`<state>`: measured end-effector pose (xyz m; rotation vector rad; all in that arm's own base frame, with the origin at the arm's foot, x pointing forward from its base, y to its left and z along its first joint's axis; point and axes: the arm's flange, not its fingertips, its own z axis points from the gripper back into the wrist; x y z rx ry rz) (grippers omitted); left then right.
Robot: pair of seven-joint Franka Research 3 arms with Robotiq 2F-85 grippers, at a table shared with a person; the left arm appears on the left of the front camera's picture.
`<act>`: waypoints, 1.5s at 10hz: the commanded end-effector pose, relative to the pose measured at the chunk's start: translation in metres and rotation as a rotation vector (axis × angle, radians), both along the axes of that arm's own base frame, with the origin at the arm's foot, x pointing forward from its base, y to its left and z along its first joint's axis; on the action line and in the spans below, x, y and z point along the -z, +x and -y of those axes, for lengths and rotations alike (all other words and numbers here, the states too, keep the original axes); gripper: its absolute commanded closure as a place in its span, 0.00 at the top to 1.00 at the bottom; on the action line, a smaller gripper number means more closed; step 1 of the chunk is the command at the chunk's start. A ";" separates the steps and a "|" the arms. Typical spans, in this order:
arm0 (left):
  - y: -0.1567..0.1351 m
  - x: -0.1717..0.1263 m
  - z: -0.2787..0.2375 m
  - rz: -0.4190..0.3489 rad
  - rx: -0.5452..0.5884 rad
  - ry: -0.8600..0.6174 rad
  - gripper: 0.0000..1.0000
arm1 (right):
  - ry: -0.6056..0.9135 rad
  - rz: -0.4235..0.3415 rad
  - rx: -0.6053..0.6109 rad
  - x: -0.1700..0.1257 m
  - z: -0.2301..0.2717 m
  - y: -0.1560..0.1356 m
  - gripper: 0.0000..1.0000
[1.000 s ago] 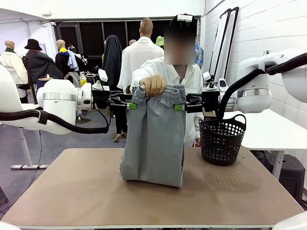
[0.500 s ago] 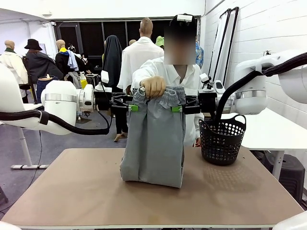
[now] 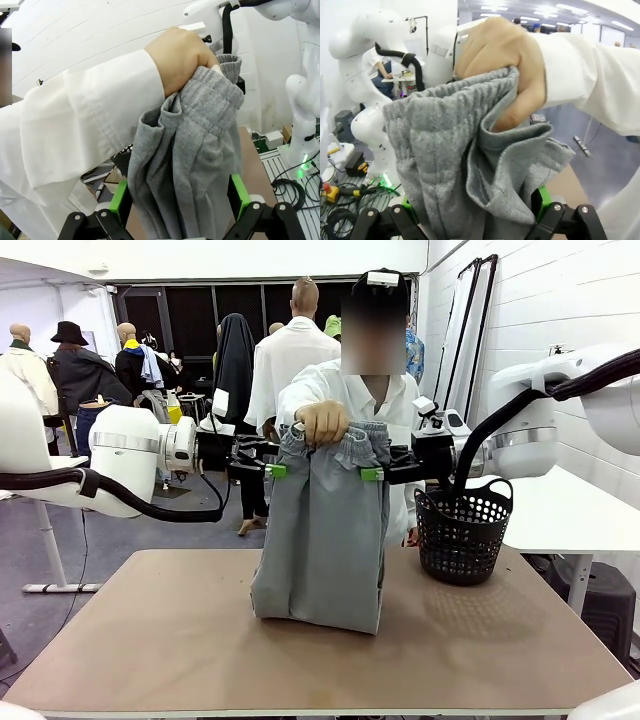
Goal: Fold the training pants.
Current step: Release the ends of the Training pants and then grab the overlapped ends.
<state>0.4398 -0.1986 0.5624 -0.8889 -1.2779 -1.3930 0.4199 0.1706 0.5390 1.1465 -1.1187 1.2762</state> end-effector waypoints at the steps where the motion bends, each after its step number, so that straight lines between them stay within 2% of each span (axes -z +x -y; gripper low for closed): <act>1: 0.003 -0.006 0.002 -0.021 0.029 0.000 1.00 | -0.011 -0.021 -0.035 -0.005 0.001 -0.001 1.00; 7: 0.007 -0.004 0.021 -0.030 0.070 -0.005 1.00 | 0.038 -0.009 0.035 -0.011 -0.009 -0.020 1.00; 13: 0.006 -0.007 0.035 -0.050 0.132 -0.047 1.00 | -0.006 -0.115 0.063 -0.006 -0.021 -0.041 1.00; 14: 0.006 -0.006 0.038 -0.062 0.143 -0.057 1.00 | -0.011 -0.108 0.075 -0.006 -0.022 -0.046 1.00; 15: 0.007 -0.006 0.040 -0.068 0.158 -0.069 1.00 | -0.044 -0.054 0.136 -0.005 -0.024 -0.044 1.00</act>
